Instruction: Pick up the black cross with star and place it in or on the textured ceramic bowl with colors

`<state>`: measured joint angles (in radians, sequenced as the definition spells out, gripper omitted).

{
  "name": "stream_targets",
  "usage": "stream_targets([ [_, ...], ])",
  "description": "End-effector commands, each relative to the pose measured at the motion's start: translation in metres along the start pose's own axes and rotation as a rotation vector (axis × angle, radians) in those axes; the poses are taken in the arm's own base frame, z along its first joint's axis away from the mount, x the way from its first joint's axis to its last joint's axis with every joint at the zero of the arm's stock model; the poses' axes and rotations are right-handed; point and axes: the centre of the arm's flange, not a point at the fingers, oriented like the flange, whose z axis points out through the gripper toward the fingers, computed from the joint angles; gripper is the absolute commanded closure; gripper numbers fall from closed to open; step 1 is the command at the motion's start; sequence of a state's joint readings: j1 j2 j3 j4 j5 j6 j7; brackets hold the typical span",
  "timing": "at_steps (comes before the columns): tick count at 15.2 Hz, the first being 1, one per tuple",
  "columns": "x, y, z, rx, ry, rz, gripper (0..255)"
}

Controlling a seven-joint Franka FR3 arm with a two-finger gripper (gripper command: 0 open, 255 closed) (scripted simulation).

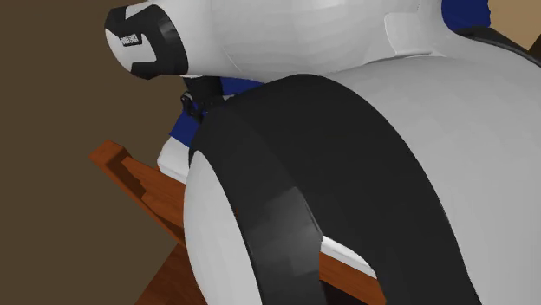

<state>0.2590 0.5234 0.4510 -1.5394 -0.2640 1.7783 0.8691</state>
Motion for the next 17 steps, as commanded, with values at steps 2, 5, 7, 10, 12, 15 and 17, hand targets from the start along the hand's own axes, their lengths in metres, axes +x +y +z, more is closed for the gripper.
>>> stream_targets([
  [2,0.003,-0.006,0.014,-0.002,0.000,0.004,0],
  [5,0.003,-0.006,0.030,-0.002,0.000,0.004,0],
  [7,0.003,-0.006,0.044,-0.002,0.000,0.004,0],
  [10,0.003,-0.006,0.044,-0.002,0.000,0.004,0],
  [12,0.003,-0.006,0.044,-0.002,0.000,0.004,0],
  [15,0.003,-0.006,0.044,-0.002,0.000,0.004,0],
  [17,0.003,-0.006,0.044,-0.002,0.000,0.004,255],
])
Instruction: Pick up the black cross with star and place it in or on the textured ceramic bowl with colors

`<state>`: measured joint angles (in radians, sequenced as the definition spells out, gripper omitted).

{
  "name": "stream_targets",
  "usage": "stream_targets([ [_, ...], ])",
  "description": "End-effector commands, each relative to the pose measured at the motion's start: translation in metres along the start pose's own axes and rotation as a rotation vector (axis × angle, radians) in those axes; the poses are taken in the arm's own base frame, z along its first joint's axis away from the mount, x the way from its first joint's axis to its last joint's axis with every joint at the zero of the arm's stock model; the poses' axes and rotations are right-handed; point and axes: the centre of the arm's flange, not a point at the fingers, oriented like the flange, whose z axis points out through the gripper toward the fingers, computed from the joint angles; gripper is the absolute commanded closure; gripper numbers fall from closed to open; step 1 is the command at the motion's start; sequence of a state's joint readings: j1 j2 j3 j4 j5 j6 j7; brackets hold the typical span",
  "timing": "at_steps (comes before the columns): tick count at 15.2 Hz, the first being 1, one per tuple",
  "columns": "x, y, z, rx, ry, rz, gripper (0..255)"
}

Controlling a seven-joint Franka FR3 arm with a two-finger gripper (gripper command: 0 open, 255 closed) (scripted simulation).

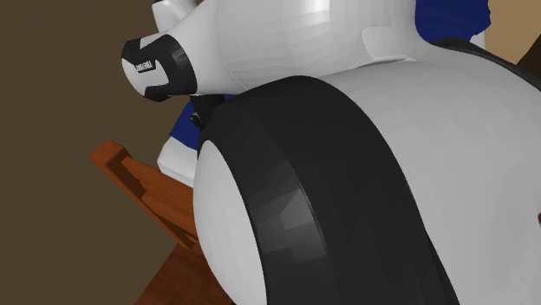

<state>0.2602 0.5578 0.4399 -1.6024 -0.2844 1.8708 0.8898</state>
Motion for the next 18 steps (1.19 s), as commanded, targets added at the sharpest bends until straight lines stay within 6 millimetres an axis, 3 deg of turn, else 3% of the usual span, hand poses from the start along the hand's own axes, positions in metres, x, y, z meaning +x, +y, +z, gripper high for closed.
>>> stream_targets([
  [1,0.000,0.000,0.000,-0.001,-0.001,0.000,255],
  [8,0.000,0.000,0.000,-0.001,-0.001,0.000,255],
  [9,0.000,0.000,0.000,-0.001,-0.001,0.000,0],
  [12,-0.092,0.054,0.015,0.218,0.404,0.152,0],
  [13,-0.111,0.063,0.024,0.264,0.488,0.183,0],
  [18,-0.098,0.057,0.046,0.264,0.488,0.183,0],
])
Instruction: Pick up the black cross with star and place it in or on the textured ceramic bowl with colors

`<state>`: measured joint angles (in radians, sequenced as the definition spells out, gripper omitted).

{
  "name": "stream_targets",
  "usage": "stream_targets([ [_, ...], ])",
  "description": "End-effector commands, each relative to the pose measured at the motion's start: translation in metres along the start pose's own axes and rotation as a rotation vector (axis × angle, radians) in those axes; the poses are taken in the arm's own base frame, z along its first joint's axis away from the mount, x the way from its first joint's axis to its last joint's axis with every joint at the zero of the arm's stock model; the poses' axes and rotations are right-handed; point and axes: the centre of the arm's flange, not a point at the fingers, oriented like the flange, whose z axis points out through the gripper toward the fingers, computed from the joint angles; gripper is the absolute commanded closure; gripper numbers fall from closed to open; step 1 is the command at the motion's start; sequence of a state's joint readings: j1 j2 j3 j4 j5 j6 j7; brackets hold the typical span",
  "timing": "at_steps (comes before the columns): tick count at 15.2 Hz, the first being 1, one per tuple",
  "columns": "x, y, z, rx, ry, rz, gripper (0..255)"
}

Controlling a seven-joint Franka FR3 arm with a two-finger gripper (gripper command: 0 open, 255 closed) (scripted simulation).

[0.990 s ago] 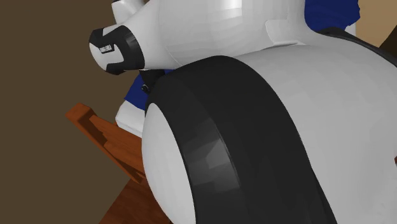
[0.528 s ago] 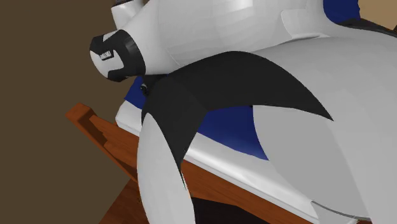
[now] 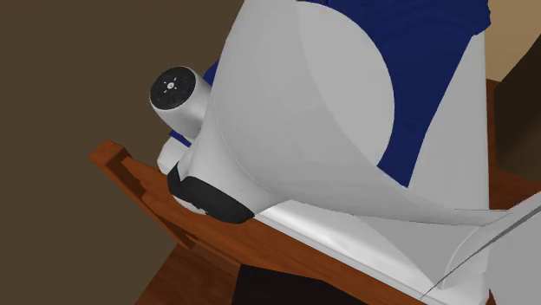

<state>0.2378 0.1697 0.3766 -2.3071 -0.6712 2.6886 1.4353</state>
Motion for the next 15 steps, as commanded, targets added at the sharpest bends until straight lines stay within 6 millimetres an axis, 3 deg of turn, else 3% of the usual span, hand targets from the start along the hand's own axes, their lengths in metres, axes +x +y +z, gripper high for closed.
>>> stream_targets([
  [1,-0.0016,0.0006,0.0109,0.005,0.002,0.001,0],
  [3,-0.0016,0.0005,0.0192,0.005,0.002,0.001,0],
  [10,-0.0016,0.0006,0.0191,0.005,0.002,0.001,0],
  [11,-0.0016,0.0006,0.0191,0.005,0.002,0.001,255],
  [15,-0.0016,0.0006,0.0191,0.005,0.002,0.001,255],
])
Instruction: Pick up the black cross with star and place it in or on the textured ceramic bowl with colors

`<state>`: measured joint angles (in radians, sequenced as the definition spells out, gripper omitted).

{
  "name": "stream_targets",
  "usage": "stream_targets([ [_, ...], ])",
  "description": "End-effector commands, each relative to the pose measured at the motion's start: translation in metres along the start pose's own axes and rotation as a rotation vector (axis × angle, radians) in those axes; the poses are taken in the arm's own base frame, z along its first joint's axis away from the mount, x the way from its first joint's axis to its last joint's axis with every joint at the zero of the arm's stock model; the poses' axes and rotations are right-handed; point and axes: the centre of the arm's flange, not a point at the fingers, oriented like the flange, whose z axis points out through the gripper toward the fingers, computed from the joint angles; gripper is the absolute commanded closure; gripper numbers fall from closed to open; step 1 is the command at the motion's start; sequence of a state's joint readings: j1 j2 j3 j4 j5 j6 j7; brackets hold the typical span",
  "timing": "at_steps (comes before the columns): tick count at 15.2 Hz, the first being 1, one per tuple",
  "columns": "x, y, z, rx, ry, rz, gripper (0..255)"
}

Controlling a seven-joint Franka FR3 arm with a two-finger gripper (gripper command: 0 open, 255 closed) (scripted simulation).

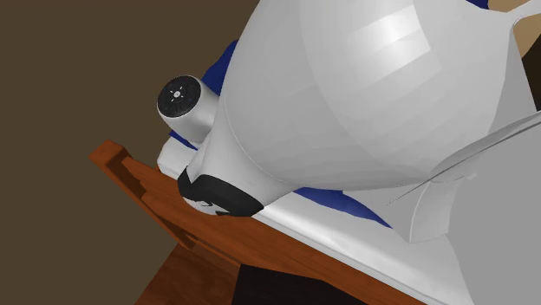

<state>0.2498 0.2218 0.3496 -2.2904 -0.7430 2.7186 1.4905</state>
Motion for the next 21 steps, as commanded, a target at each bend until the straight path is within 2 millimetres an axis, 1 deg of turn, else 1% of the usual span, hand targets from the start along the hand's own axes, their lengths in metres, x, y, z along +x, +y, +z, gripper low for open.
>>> stream_targets([
  [1,0.000,0.000,0.000,0.000,0.000,0.000,255],
  [5,0.000,0.000,0.000,0.000,0.000,0.000,255],
  [21,0.030,-0.008,-0.078,0.000,0.000,0.000,255],
])
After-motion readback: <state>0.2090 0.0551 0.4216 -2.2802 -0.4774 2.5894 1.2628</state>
